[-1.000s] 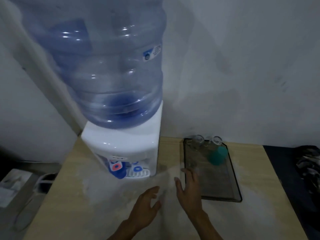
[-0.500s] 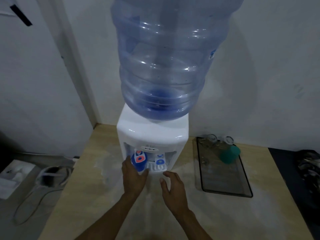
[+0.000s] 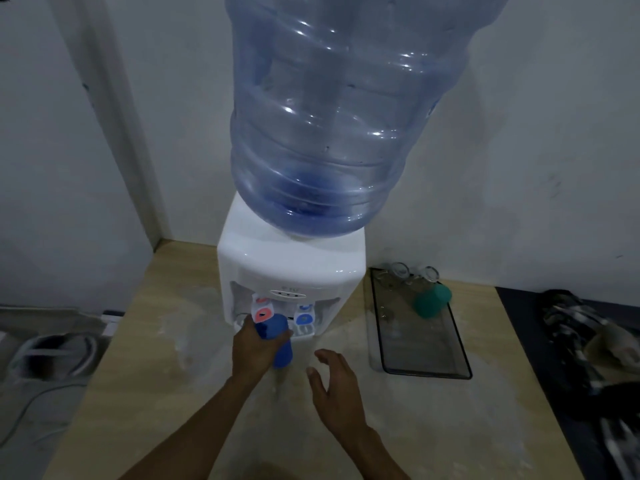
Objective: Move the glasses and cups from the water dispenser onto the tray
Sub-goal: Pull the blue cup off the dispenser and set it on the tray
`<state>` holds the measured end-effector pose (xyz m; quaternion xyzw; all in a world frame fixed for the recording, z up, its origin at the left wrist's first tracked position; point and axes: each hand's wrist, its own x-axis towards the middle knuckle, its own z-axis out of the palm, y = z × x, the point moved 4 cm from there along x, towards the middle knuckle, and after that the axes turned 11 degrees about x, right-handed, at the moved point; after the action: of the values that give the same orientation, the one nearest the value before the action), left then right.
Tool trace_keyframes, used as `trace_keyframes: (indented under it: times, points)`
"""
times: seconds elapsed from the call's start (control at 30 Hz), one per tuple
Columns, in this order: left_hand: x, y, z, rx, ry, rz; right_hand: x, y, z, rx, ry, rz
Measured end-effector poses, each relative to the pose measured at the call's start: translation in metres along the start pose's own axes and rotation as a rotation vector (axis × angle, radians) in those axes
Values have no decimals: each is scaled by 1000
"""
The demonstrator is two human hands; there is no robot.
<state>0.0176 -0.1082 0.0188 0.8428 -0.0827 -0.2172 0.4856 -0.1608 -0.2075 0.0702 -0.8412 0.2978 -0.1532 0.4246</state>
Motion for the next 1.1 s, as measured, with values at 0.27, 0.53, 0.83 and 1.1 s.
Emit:
trace_keyframes:
  times: [0.27, 0.53, 0.83, 1.1]
  points:
    - [-53, -5, 3, -32, -63, -90, 5, 9, 25, 232, -166, 332]
    - [-81, 21, 17, 35, -53, 29, -5, 12, 14, 372, -166, 270]
    - [-101, 54, 42, 106, -94, 180, -5, 15, -18, 472, 1, 155]
    - [-105, 93, 88, 140, -147, 242, 0, 54, -63, 588, 70, 240]
